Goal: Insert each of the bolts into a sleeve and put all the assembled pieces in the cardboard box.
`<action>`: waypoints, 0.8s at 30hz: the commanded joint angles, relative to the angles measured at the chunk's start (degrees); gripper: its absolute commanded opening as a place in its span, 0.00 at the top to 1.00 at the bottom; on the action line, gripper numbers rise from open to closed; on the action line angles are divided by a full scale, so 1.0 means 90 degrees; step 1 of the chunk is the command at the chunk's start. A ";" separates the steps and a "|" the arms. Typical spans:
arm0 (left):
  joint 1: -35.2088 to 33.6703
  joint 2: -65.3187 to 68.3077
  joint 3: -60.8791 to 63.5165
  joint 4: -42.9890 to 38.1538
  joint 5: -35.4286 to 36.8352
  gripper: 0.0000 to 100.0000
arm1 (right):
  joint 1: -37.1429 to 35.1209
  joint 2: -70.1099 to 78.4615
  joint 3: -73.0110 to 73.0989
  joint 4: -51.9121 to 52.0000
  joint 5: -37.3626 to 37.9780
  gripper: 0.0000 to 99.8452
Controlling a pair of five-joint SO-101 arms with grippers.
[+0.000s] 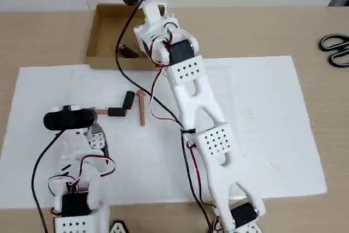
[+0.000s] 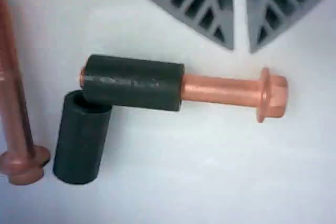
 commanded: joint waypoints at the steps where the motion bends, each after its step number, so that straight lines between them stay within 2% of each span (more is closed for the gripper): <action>1: -0.0029 -0.0029 -0.0024 0.0029 0.0010 0.99 | -0.0024 -0.0308 -0.0381 0.0425 0.0029 0.96; 5: -0.0029 -0.0029 -0.0024 0.0029 0.0010 0.99 | -0.0054 -0.0357 -0.0381 0.0933 -0.0137 0.95; 12: -0.0029 -0.0029 -0.0024 0.0029 0.0010 0.99 | -0.0405 -0.1372 -0.0371 0.1578 -0.1846 0.88; 17: -0.0029 -0.0029 -0.0024 0.0029 0.0010 0.99 | -0.0855 -0.1792 -0.0371 0.2134 -0.1963 0.88; 21: -0.0029 -0.0029 -0.0024 0.0029 0.0010 0.99 | -0.1304 -0.1548 -0.0371 0.2896 -0.1963 0.88; 24: -0.0029 -0.0029 -0.0024 0.0029 0.0010 0.99 | -0.1421 -0.1314 -0.0371 0.3013 -0.1973 0.88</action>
